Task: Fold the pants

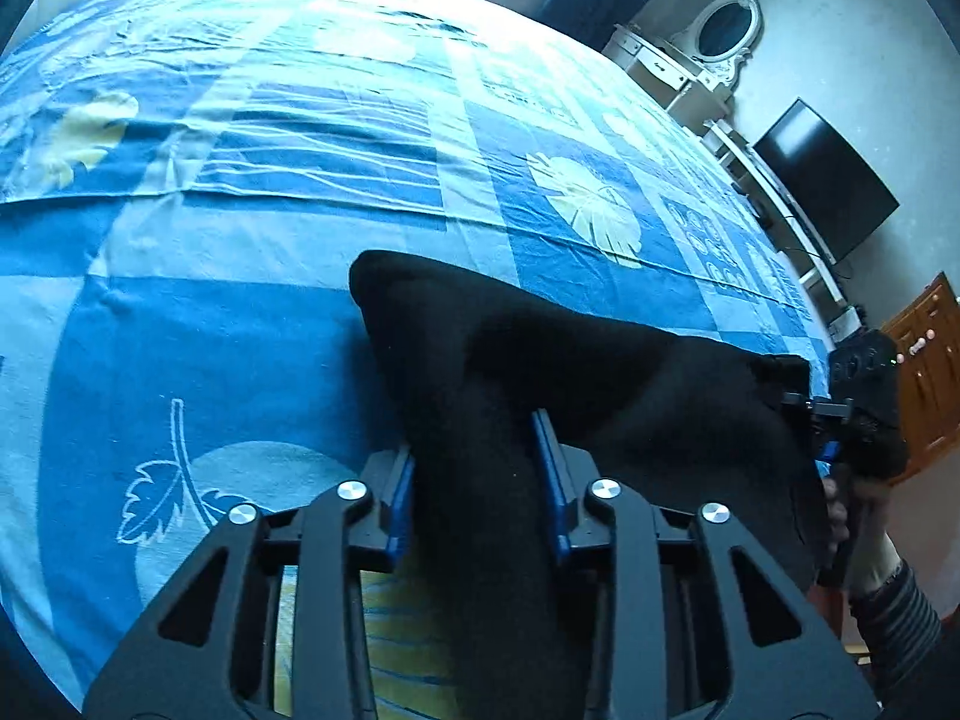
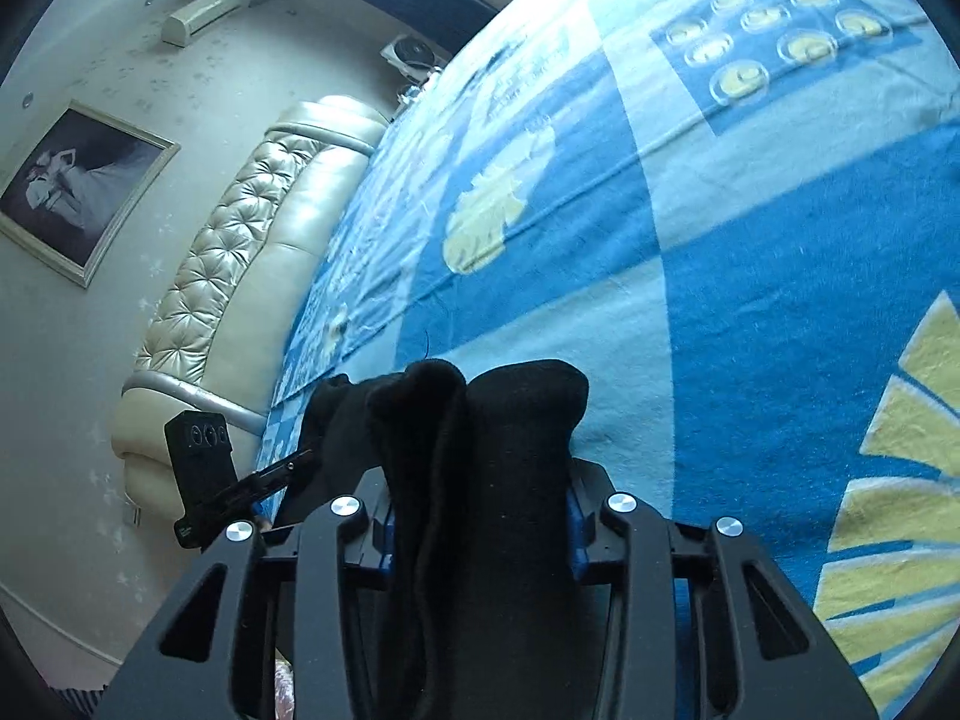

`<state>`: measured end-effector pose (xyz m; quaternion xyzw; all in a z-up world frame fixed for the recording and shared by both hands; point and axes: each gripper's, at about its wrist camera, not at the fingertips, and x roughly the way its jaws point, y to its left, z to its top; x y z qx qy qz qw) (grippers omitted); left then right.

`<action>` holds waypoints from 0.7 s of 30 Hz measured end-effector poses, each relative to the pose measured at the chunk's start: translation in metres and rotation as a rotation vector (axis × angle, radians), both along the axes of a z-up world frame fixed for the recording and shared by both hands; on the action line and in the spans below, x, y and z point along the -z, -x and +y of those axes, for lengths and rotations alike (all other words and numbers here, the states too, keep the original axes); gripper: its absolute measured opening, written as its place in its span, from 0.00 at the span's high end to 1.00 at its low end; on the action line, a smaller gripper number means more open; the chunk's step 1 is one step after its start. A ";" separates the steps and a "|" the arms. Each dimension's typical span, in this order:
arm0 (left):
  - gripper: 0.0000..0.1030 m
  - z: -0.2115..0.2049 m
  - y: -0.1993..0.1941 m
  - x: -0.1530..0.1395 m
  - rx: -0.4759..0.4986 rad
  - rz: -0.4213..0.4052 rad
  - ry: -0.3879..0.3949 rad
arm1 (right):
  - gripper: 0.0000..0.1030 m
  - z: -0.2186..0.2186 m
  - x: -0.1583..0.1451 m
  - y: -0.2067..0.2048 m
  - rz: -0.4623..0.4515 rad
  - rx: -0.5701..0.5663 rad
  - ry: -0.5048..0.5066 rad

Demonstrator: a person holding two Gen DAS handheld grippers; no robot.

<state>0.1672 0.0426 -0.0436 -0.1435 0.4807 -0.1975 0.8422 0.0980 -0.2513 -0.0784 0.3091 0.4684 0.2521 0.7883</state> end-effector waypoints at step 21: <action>0.79 0.024 -0.091 -0.012 -0.129 -0.049 -0.269 | 0.63 0.039 0.007 -0.106 -0.004 0.033 0.021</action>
